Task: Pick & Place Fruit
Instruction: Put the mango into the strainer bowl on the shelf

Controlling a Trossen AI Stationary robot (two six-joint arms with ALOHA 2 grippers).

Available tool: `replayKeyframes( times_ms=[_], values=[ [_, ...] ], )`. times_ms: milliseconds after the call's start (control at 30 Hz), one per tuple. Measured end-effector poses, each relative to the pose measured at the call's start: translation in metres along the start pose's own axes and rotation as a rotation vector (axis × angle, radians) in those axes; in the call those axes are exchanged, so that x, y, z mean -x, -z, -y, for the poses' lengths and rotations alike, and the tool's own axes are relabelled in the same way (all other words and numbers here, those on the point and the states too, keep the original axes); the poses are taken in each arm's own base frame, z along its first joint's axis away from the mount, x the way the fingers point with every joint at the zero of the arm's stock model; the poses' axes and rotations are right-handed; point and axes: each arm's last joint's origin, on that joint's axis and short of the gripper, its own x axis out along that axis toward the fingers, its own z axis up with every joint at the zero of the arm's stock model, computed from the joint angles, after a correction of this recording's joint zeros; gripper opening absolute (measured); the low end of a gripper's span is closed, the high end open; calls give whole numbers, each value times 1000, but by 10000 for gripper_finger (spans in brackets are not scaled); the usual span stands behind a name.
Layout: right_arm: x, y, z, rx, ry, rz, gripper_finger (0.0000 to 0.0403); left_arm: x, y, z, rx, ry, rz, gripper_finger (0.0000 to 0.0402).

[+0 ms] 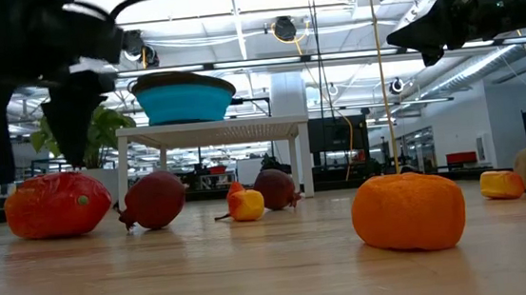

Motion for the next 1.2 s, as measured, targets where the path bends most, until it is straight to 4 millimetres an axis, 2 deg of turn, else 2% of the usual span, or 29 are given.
replayKeyframes(
  times_ms=[167,433,700,967,1067,1200],
  values=[
    [0,0,0,0,0,0,0,-9,6,0,-13,-6,-19,352],
    [0,0,0,0,0,0,0,-17,1,2,-24,7,68,351],
    [0,0,0,0,0,0,0,-29,5,2,-44,0,92,351],
    [0,0,0,0,0,0,0,-30,5,1,-48,-11,95,350],
    [0,0,0,0,0,0,0,-30,5,1,-66,-27,100,332],
    [0,0,0,0,0,0,0,-29,5,0,-67,-35,103,276]
  ],
)
